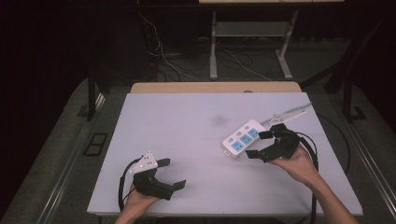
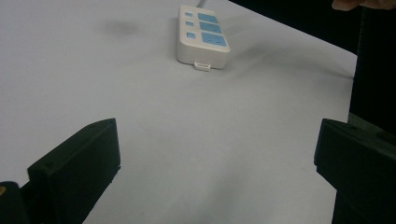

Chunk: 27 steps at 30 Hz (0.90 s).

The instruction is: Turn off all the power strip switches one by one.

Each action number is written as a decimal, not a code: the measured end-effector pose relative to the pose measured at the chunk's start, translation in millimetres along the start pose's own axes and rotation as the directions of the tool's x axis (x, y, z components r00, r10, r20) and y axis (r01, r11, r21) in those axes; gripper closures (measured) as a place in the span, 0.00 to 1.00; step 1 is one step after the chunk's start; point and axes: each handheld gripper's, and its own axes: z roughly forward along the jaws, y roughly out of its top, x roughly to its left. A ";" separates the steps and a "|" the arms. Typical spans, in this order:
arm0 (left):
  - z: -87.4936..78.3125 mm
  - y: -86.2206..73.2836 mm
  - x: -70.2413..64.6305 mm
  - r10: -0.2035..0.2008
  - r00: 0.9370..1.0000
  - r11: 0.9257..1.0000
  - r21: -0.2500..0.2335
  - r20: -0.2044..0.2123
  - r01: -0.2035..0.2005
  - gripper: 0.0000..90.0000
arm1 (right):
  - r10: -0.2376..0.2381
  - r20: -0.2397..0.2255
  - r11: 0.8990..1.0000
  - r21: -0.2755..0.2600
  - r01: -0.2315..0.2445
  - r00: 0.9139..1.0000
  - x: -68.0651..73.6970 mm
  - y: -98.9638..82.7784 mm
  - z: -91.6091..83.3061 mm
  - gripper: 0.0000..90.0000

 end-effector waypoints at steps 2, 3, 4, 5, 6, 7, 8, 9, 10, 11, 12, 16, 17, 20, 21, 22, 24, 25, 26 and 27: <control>0.1 -0.1 0.1 0.001 1.000 1.000 0.002 0.000 -0.001 0.00 | -0.005 0.001 1.000 0.006 0.005 1.000 -0.4 4.0 2.1 0.01; 0.1 -0.1 0.1 0.001 1.000 1.000 0.004 0.000 -0.001 0.00 | -0.005 0.001 1.000 0.006 0.005 1.000 -0.4 4.0 2.1 0.01; 0.1 -0.1 0.1 0.002 1.000 1.000 0.004 0.001 -0.002 0.00 | -0.007 0.001 1.000 0.012 0.007 1.000 -1.0 7.9 4.3 0.01; 0.0 -0.1 0.0 0.002 1.000 1.000 0.003 0.001 -0.002 0.00 | -0.008 0.001 1.000 0.016 0.008 1.000 -1.5 9.7 5.4 0.01; 0.0 -0.1 -0.1 0.002 1.000 1.000 0.003 0.001 -0.002 0.00 | -0.008 0.001 1.000 0.016 0.008 1.000 -1.5 9.7 5.4 0.01; 0.0 -0.1 0.0 0.002 1.000 1.000 0.003 0.001 -0.002 0.00 | -0.010 0.001 1.000 0.019 0.010 1.000 -2.0 11.6 6.6 0.01; -0.1 -0.2 0.1 0.003 1.000 1.000 0.005 0.000 -0.003 0.00 | -0.012 0.002 1.000 0.020 0.012 1.000 -2.6 13.3 7.9 0.01; -0.2 -0.2 0.3 0.003 1.000 1.000 0.006 0.000 -0.003 0.00 | -0.012 0.000 1.000 0.024 0.012 1.000 -3.4 15.0 9.1 0.01; -0.1 -0.2 0.4 0.002 1.000 1.000 0.005 0.000 -0.002 0.00 | -0.013 0.002 1.000 0.028 0.013 1.000 -4.1 16.7 10.2 0.01; -0.1 -0.2 0.5 0.002 1.000 1.000 0.005 -0.001 -0.002 0.00 | -0.013 0.004 0.999 0.032 0.013 1.000 -4.7 18.4 11.3 0.01; -0.1 -0.2 0.5 0.001 1.000 1.000 0.004 0.000 -0.001 0.00 | -0.014 0.003 0.999 0.035 0.013 1.000 -5.3 20.1 12.4 0.01; 0.4 -0.1 0.4 0.002 1.000 1.000 0.006 0.005 -0.002 0.00 | -0.015 0.003 0.999 0.044 0.015 1.000 -6.8 26.9 16.5 0.01; 0.5 -0.1 0.2 0.003 1.000 1.000 0.007 0.005 -0.003 0.00 | -0.018 0.004 0.999 0.051 0.018 1.000 -7.3 30.7 18.7 0.01; 0.5 0.0 0.0 0.006 1.000 1.000 0.007 0.007 -0.006 0.00 | -0.017 0.003 0.998 0.053 0.017 1.000 -7.7 36.1 22.2 0.01; 0.5 0.0 0.0 0.006 1.000 1.000 0.008 0.006 -0.006 0.00 | -0.017 0.003 0.998 0.053 0.017 1.000 -7.7 36.1 22.2 0.01; 0.5 -0.1 0.1 0.006 1.000 1.000 0.009 0.006 -0.006 0.00 | -0.021 0.004 0.998 0.061 0.020 1.000 -8.3 39.0 25.3 0.01; 0.5 -0.1 0.1 0.006 1.000 1.000 0.009 0.006 -0.006 0.00 | -0.022 0.007 0.998 0.065 0.022 1.000 -8.7 40.1 27.1 0.01; 0.5 -0.1 0.1 0.006 1.000 1.000 0.008 0.006 -0.006 0.00 | -0.021 0.009 0.997 0.072 0.020 1.000 -9.6 42.4 30.4 0.01; 0.5 -0.1 0.1 0.006 1.000 1.000 0.008 0.006 -0.006 0.00 | -0.021 0.009 0.997 0.072 0.020 1.000 -9.6 42.4 30.4 0.01; 0.6 -0.1 0.1 0.007 1.000 1.000 0.008 0.006 -0.007 0.00 | -0.018 0.008 0.997 0.073 0.018 1.000 -10.2 43.4 32.0 0.01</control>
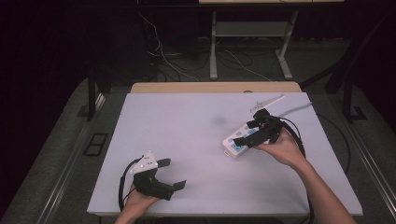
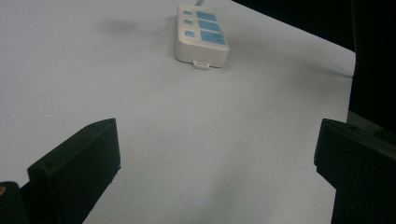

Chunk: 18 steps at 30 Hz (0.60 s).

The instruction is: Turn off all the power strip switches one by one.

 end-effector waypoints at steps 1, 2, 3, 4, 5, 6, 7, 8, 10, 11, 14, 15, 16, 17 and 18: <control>0.2 0.0 0.1 -0.001 1.000 1.000 0.000 0.002 0.001 0.00 | 0.012 -0.001 1.000 -0.001 -0.012 1.000 -1.0 2.3 2.6 0.01; 0.4 -0.1 0.4 -0.008 1.000 1.000 -0.003 0.006 0.008 0.00 | 0.012 -0.001 1.000 -0.001 -0.012 1.000 -1.0 2.3 2.6 0.01; 0.3 -0.1 0.8 -0.010 1.000 1.000 -0.004 0.008 0.011 0.00 | 0.018 0.000 1.000 0.005 -0.018 1.000 -1.8 5.0 5.9 0.01; 0.2 -0.1 0.8 -0.011 1.000 1.000 -0.005 0.008 0.011 0.00 | 0.018 0.000 1.000 0.005 -0.018 1.000 -1.8 5.0 5.9 0.01; 0.1 -0.2 0.9 -0.011 1.000 1.000 -0.006 0.008 0.011 0.00 | 0.025 0.005 1.000 0.013 -0.025 1.000 -2.1 7.6 8.7 0.01; -0.2 -0.2 1.0 -0.012 1.000 1.000 -0.006 0.006 0.012 0.00 | 0.025 0.005 1.000 0.013 -0.025 1.000 -2.1 7.6 8.7 0.01; -0.4 -0.3 1.2 -0.012 1.000 1.000 -0.006 0.005 0.012 0.00 | 0.023 0.007 1.000 0.012 -0.023 1.000 -2.6 8.8 10.0 0.01; -0.5 -0.4 1.3 -0.013 1.000 1.000 -0.006 0.004 0.013 0.00 | 0.027 0.007 1.000 0.013 -0.027 1.000 -2.6 10.0 11.2 0.01; -0.5 -0.4 1.7 -0.013 1.000 1.000 -0.005 0.002 0.013 0.00 | 0.032 0.010 0.999 0.015 -0.032 0.999 -3.2 11.8 14.1 0.01; -0.5 -0.5 1.8 -0.012 1.000 1.000 -0.005 0.002 0.012 0.00 | 0.033 0.014 0.999 0.017 -0.033 0.999 -3.7 12.3 15.8 0.01; -0.5 -0.5 1.9 -0.010 1.000 1.000 -0.003 0.002 0.010 0.00 | 0.038 0.014 0.999 0.032 -0.038 0.999 -5.5 13.6 22.0 0.10; -0.5 -0.5 2.0 -0.010 1.000 1.000 -0.003 0.002 0.010 0.00 | 0.038 0.014 0.999 0.032 -0.038 0.999 -5.5 13.6 22.0 0.10; -0.5 -0.5 2.0 -0.011 1.000 1.000 -0.002 0.002 0.011 0.00 | 0.041 0.017 0.998 0.039 -0.042 0.999 -6.0 13.8 24.2 0.18; -0.4 -0.6 2.2 -0.011 1.000 1.000 -0.002 0.002 0.011 0.00 | 0.041 0.017 0.998 0.039 -0.042 0.999 -6.0 13.8 24.2 0.18; -0.3 -0.6 2.3 -0.012 1.000 1.000 -0.001 0.002 0.012 0.00 | 0.044 0.016 0.998 0.043 -0.045 0.999 -6.8 13.8 25.5 0.19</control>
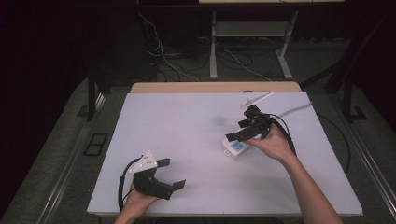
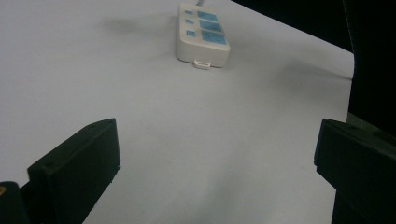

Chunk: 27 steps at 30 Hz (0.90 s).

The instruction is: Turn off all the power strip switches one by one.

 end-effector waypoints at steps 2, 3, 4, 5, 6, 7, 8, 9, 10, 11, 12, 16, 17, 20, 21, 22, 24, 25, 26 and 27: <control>0.0 0.0 0.2 0.001 1.000 1.000 0.001 0.000 -0.001 0.00 | 0.007 -0.008 1.000 0.008 -0.007 1.000 -1.5 -0.4 2.1 0.28; 0.0 0.0 0.1 0.000 1.000 1.000 0.000 -0.001 0.000 0.00 | 0.012 -0.001 1.000 0.007 -0.012 1.000 -2.3 -0.6 2.9 0.31; 0.0 -0.1 0.2 0.001 1.000 1.000 0.000 -0.001 -0.001 0.00 | 0.017 0.001 1.000 0.002 -0.017 1.000 -3.0 -0.8 3.6 0.34; -0.1 -0.1 0.2 0.002 1.000 1.000 0.000 -0.001 -0.002 0.00 | 0.023 0.000 1.000 -0.003 -0.023 1.000 -3.5 -1.0 4.0 0.37; -0.1 -0.1 0.2 0.001 1.000 1.000 0.001 -0.001 -0.001 0.00 | 0.032 -0.003 0.999 -0.006 -0.032 0.999 -4.3 -0.9 4.5 0.40; -0.2 -0.2 0.3 0.002 1.000 1.000 0.001 -0.001 -0.002 0.00 | 0.048 -0.015 0.999 -0.006 -0.048 0.999 -6.2 -0.9 6.0 0.46; -0.2 -0.1 0.4 0.002 1.000 1.000 0.000 -0.001 -0.002 0.00 | 0.048 -0.015 0.999 -0.006 -0.048 0.999 -6.2 -0.9 6.0 0.46; -0.3 -0.1 0.4 0.002 1.000 1.000 0.000 -0.001 -0.002 0.00 | 0.053 -0.023 0.999 -0.007 -0.053 0.998 -7.0 -0.9 6.5 0.50; -0.3 -0.1 0.6 0.003 1.000 1.000 0.001 -0.002 -0.003 0.00 | 0.056 -0.033 0.998 -0.012 -0.057 0.998 -8.3 -1.0 7.5 0.54; -0.3 -0.1 0.7 0.003 1.000 1.000 0.001 -0.001 -0.003 0.00 | 0.068 -0.037 0.998 -0.012 -0.069 0.997 -9.4 -1.0 8.1 0.57; -0.2 -0.1 0.7 0.003 1.000 1.000 0.001 -0.001 -0.003 0.00 | 0.086 -0.045 0.996 -0.019 -0.087 0.995 -11.8 -1.3 9.6 0.63; -0.1 -0.1 0.6 0.004 1.000 1.000 0.001 -0.001 -0.004 0.00 | 0.106 -0.073 0.994 -0.014 -0.108 0.992 -15.3 -2.0 13.6 0.72; -0.1 -0.1 0.6 0.004 1.000 1.000 0.001 -0.001 -0.004 0.00 | 0.113 -0.076 0.993 -0.011 -0.115 0.991 -16.6 -2.8 16.5 0.81; 0.1 -0.1 1.0 0.004 1.000 1.000 0.001 0.000 -0.004 0.00 | 0.123 -0.070 0.992 -0.003 -0.124 0.990 -18.4 -4.6 21.4 0.91; 0.2 -0.1 1.1 0.003 1.000 1.000 0.002 0.000 -0.003 0.00 | 0.126 -0.066 0.992 0.002 -0.126 0.990 -18.8 -5.4 22.9 0.95; 0.2 -0.1 1.0 0.003 1.000 1.000 0.001 0.000 -0.003 0.00 | 0.126 -0.066 0.992 0.002 -0.126 0.990 -18.8 -5.4 22.9 0.95; 0.2 0.0 1.0 0.004 1.000 1.000 0.001 0.000 -0.004 0.00 | 0.132 -0.060 0.991 0.011 -0.131 0.989 -20.7 -8.0 26.8 1.00; 0.3 -0.1 1.0 0.004 1.000 1.000 0.001 0.000 -0.004 0.00 | 0.132 -0.060 0.991 0.011 -0.131 0.989 -20.7 -8.0 26.8 1.00; 0.3 -0.1 1.0 0.004 1.000 1.000 0.001 -0.001 -0.004 0.00 | 0.132 -0.058 0.991 0.012 -0.131 0.990 -21.6 -8.7 28.3 1.00; 0.3 -0.1 1.0 0.004 1.000 1.000 0.002 0.000 -0.004 0.00 | 0.134 -0.055 0.991 0.016 -0.134 0.989 -21.9 -9.3 29.4 1.00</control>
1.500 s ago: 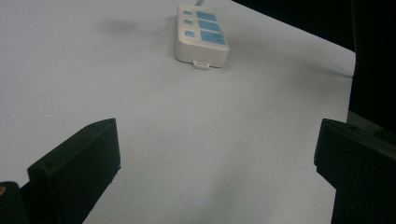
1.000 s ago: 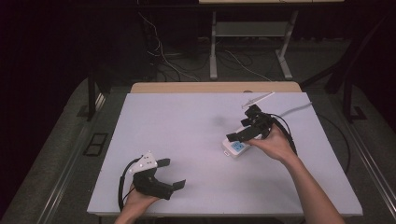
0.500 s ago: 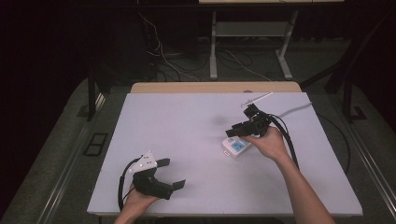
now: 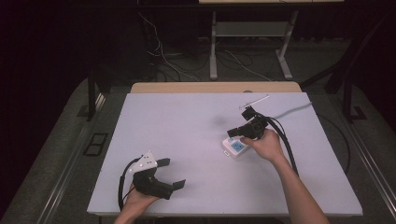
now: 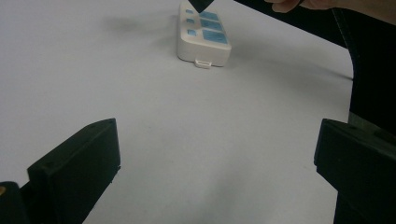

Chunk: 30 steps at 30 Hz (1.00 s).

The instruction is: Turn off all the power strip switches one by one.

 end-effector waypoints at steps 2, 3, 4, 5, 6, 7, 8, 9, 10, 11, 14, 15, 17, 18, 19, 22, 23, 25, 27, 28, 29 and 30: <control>0.2 0.0 0.0 -0.001 1.000 1.000 0.002 0.001 0.001 0.00 | 0.002 0.002 1.000 0.005 -0.002 1.000 -1.4 -1.2 1.6 1.00; 0.4 -0.1 0.0 -0.001 1.000 1.000 0.002 0.000 0.001 0.00 | 0.002 0.007 1.000 0.004 -0.002 1.000 -2.9 -2.5 3.1 1.00; 0.5 -0.2 0.1 -0.002 1.000 1.000 0.003 0.000 0.002 0.00 | 0.007 0.009 1.000 0.006 -0.007 1.000 -3.7 -3.3 3.7 1.00; 0.7 -0.2 0.2 -0.002 1.000 1.000 0.004 0.000 0.002 0.00 | 0.007 0.009 1.000 0.006 -0.007 1.000 -3.7 -3.3 3.7 1.00; 0.8 -0.2 0.4 -0.001 1.000 1.000 0.005 0.000 0.001 0.00 | 0.014 0.013 1.000 0.010 -0.015 1.000 -5.6 -4.7 5.1 1.00; 0.8 -0.2 0.3 -0.001 1.000 1.000 0.005 0.000 0.001 0.00 | 0.014 0.013 1.000 0.010 -0.015 1.000 -5.6 -4.7 5.1 1.00; 0.8 -0.2 0.3 -0.001 1.000 1.000 0.005 0.000 0.001 0.00 | 0.021 0.015 1.000 0.012 -0.021 1.000 -6.4 -5.5 5.6 1.00; 0.8 -0.3 0.2 0.000 1.000 1.000 0.006 0.000 0.000 0.00 | 0.022 0.019 1.000 0.014 -0.022 1.000 -8.0 -7.1 6.6 1.00; 0.8 -0.3 0.2 0.001 1.000 1.000 0.007 0.000 -0.001 0.00 | 0.022 0.019 1.000 0.014 -0.022 1.000 -8.0 -7.1 6.6 1.00; 0.9 -0.4 0.2 0.001 1.000 1.000 0.007 0.000 -0.001 0.00 | 0.021 0.022 1.000 0.013 -0.022 1.000 -8.7 -7.8 7.1 1.00; 0.9 -0.4 0.3 0.001 1.000 1.000 0.007 0.000 -0.001 0.00 | 0.029 0.024 0.999 0.016 -0.029 0.999 -10.0 -9.7 9.0 1.00; 1.0 -0.4 0.3 0.001 1.000 1.000 0.008 0.000 -0.001 0.00 | 0.027 0.022 1.000 0.013 -0.027 0.999 -10.7 -10.4 9.5 1.00; 1.0 -0.5 0.4 0.000 1.000 1.000 0.009 0.000 0.000 0.00 | 0.027 0.022 1.000 0.007 -0.027 0.999 -11.3 -11.5 11.0 1.00; 1.0 -0.5 0.4 0.001 1.000 1.000 0.009 0.000 -0.001 0.00 | 0.032 0.021 0.999 0.007 -0.032 0.999 -11.5 -11.9 11.8 1.00; 1.0 -0.5 0.4 0.001 1.000 1.000 0.009 -0.001 -0.001 0.00 | 0.030 0.022 1.000 0.007 -0.030 0.999 -12.0 -12.5 13.0 1.00; 0.7 -0.4 0.5 0.002 1.000 1.000 0.009 -0.001 -0.002 0.00 | 0.041 0.020 0.999 0.007 -0.041 0.999 -13.8 -14.4 16.4 1.00; 0.6 -0.5 0.5 0.003 1.000 1.000 0.009 -0.002 -0.003 0.00 | 0.053 -0.002 0.999 -0.006 -0.053 0.999 -16.5 -16.7 17.7 1.00; 0.5 -0.5 0.5 0.002 1.000 1.000 0.009 -0.002 -0.002 0.00 | 0.050 -0.003 0.999 -0.011 -0.050 0.999 -16.8 -17.5 17.5 1.00; 0.7 -0.5 0.6 0.002 1.000 1.000 0.009 -0.002 -0.002 0.00 | 0.035 0.009 0.999 -0.019 -0.035 0.999 -16.5 -18.0 17.3 1.00; 0.8 -0.4 0.5 0.002 1.000 1.000 0.010 -0.002 -0.002 0.00 | 0.030 0.011 0.999 -0.019 -0.030 0.999 -16.5 -17.9 17.4 1.00; 0.9 -0.4 0.3 0.003 1.000 1.000 0.010 -0.001 -0.003 0.00 | 0.030 0.010 0.999 -0.018 -0.030 1.000 -16.6 -17.7 17.4 1.00; 0.8 -0.3 0.0 0.004 1.000 1.000 0.010 -0.001 -0.004 0.00 | 0.028 0.009 0.999 -0.017 -0.028 1.000 -16.7 -17.7 17.5 1.00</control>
